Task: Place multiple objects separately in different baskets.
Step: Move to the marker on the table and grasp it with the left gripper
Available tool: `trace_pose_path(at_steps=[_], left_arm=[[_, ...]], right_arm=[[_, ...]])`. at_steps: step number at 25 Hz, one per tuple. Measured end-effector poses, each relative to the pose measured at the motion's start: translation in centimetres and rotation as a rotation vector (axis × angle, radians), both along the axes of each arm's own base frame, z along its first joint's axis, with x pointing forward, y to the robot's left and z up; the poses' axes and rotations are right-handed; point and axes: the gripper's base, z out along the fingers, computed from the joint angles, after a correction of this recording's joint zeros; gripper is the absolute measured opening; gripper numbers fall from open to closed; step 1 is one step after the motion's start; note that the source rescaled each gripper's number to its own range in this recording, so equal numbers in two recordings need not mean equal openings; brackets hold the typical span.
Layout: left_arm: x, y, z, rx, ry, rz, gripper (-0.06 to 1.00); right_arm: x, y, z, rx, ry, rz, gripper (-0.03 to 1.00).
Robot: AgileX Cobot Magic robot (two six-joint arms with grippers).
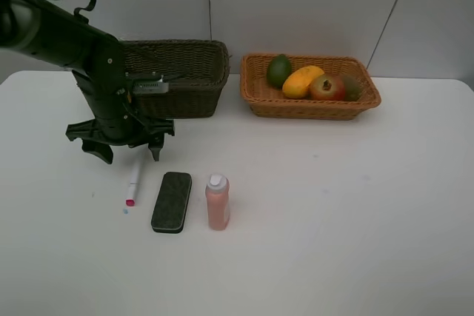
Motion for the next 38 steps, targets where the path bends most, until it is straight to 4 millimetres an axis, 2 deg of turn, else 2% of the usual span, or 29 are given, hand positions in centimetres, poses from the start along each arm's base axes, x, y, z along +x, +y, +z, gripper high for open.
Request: trace_pose_path(at_steps=[13, 34, 36, 38], left_arm=[[0.0, -0.3, -1.9, -0.021, 0.040, 0.036, 1.00], [0.0, -0.3, -1.9, -0.014, 0.034, 0.009, 1.00], [0.0, -0.3, -1.9, -0.009, 0.033, 0.000, 0.97], [0.0, -0.3, -1.9, -0.007, 0.032, -0.003, 0.86]], right_arm=[[0.0, 0.0, 0.0, 0.000, 0.000, 0.000, 1.00], [0.0, 0.0, 0.0, 0.000, 0.000, 0.000, 1.00], [0.0, 0.0, 0.0, 0.000, 0.000, 0.000, 1.00], [0.0, 0.0, 0.0, 0.000, 0.000, 0.000, 1.00]])
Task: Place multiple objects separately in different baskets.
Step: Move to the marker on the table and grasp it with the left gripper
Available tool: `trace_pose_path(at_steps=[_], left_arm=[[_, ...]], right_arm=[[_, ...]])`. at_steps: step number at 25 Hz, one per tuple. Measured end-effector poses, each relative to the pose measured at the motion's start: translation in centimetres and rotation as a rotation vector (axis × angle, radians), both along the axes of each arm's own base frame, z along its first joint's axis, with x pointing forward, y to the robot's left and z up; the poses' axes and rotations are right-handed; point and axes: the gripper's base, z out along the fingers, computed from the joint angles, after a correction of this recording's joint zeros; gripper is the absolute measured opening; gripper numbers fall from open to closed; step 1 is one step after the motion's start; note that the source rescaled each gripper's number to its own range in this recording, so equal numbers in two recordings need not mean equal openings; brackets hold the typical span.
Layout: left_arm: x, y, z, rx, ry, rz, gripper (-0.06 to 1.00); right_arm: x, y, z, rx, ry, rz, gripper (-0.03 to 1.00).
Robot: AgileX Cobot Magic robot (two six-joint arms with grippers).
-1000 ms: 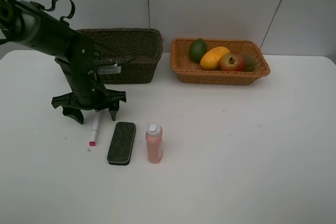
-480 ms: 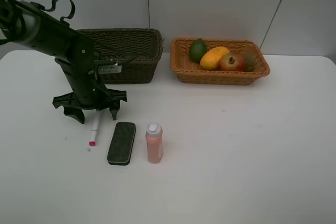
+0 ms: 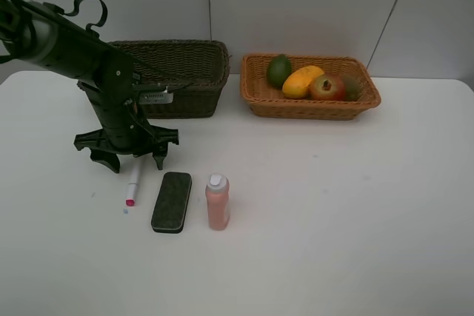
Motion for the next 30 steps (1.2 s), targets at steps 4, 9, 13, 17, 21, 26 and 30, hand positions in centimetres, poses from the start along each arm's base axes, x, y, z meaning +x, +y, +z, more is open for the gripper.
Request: trace_pose_path(at_steps=[4, 9, 13, 17, 21, 26, 30], left_arm=[[-0.01, 0.01, 0.00, 0.001, 0.001, -0.001, 0.46], [-0.08, 0.06, 0.00, 0.007, 0.009, -0.001, 0.01], [-0.12, 0.12, 0.00, 0.013, 0.014, -0.005, 0.00], [-0.13, 0.13, 0.00, 0.015, 0.015, -0.007, 0.00], [-0.15, 0.10, -0.01, 0.012, 0.017, -0.003, 0.00], [-0.17, 0.08, -0.01, 0.009, 0.019, 0.001, 0.00], [-0.16, 0.06, -0.01, 0.006, 0.018, 0.003, 0.00]], right_arm=[[0.00, 0.00, 0.00, 0.000, 0.000, 0.000, 1.00], [0.00, 0.00, 0.00, 0.000, 0.000, 0.000, 1.00], [0.00, 0.00, 0.00, 0.000, 0.000, 0.000, 1.00], [0.00, 0.00, 0.00, 0.000, 0.000, 0.000, 1.00], [0.00, 0.00, 0.00, 0.000, 0.000, 0.000, 1.00], [0.00, 0.00, 0.00, 0.000, 0.000, 0.000, 1.00], [0.00, 0.00, 0.00, 0.000, 0.000, 0.000, 1.00]])
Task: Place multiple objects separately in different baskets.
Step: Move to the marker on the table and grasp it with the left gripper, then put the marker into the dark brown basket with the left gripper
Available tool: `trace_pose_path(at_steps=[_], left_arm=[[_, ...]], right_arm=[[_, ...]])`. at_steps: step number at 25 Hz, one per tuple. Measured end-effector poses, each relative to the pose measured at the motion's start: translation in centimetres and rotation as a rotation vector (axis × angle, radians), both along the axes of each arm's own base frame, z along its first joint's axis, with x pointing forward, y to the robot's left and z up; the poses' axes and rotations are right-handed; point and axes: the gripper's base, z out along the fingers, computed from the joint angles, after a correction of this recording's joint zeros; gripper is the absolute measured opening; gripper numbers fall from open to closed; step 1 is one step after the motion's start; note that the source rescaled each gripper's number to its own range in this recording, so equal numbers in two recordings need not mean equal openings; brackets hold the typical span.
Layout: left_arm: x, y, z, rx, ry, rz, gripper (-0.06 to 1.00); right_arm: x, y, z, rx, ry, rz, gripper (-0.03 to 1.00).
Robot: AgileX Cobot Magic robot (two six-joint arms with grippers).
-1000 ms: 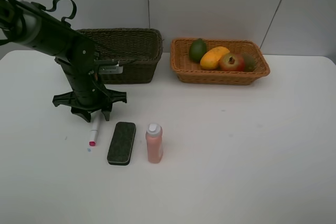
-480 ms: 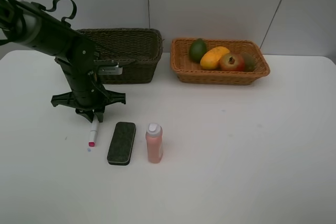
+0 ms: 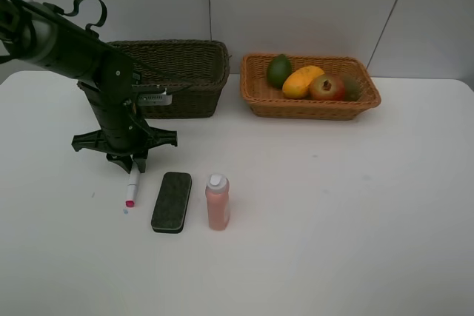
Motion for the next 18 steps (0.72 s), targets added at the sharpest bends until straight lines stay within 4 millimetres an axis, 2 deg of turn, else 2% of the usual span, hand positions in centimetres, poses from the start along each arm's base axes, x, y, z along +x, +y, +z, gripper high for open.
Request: trace_pose_path(at_steps=[5, 8, 18], left_arm=[[-0.1, 0.0, 0.2, 0.000, 0.005, 0.004, 0.00], [-0.3, 0.1, 1.1, 0.003, 0.008, 0.007, 0.00], [-0.5, 0.3, 7.5, -0.006, -0.037, 0.004, 0.00]], right_arm=[[0.0, 0.0, 0.0, 0.000, 0.000, 0.000, 1.00], [0.0, 0.0, 0.0, 0.000, 0.000, 0.000, 1.00], [0.0, 0.0, 0.0, 0.000, 0.000, 0.000, 1.00]])
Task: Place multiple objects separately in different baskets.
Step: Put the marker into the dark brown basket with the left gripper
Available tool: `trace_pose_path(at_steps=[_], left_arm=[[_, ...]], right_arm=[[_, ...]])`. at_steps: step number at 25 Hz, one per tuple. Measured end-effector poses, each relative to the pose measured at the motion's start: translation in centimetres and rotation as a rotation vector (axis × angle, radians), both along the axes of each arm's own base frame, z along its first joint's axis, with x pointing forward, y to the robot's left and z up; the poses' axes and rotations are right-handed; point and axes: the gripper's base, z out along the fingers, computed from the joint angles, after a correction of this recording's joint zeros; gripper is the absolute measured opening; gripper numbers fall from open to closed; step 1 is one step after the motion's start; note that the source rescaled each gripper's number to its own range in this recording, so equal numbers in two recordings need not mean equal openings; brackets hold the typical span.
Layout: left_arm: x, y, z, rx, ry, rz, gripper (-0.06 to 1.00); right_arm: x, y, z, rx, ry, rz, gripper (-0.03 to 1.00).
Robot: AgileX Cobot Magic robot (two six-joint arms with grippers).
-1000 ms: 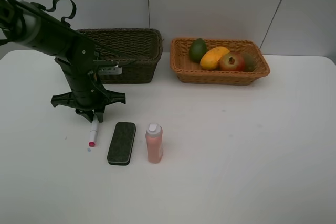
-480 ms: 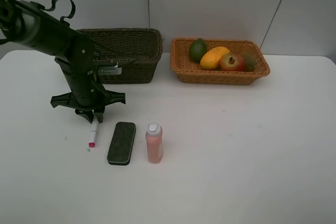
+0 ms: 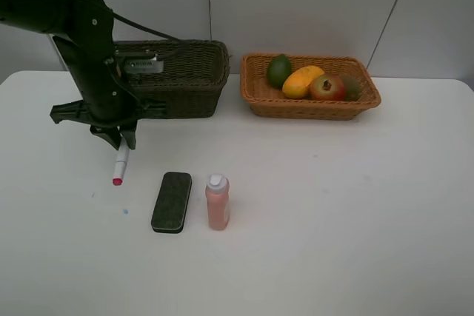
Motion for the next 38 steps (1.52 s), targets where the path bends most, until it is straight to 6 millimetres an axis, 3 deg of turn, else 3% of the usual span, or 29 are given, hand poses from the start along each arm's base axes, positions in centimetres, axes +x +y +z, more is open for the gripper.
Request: trace_pose_path(at_steps=[8, 17, 26, 29, 38], left_arm=[[0.3, -0.2, 4.0, -0.033, -0.058, -0.021, 0.00], [3.0, -1.4, 8.8, -0.082, -0.227, -0.109, 0.00], [5.8, -1.4, 13.6, -0.024, -0.491, -0.184, 0.00], [7.0, -1.3, 13.6, -0.017, -0.540, -0.188, 0.00], [11.2, 0.0, 9.6, -0.019, -0.612, -0.179, 0.00]], right_arm=[[0.0, 0.0, 0.0, 0.000, 0.000, 0.000, 1.00], [0.0, 0.0, 0.0, 0.000, 0.000, 0.000, 1.00], [0.0, 0.0, 0.0, 0.000, 0.000, 0.000, 1.00], [0.0, 0.0, 0.0, 0.000, 0.000, 0.000, 1.00], [0.0, 0.0, 0.0, 0.000, 0.000, 0.000, 1.00]])
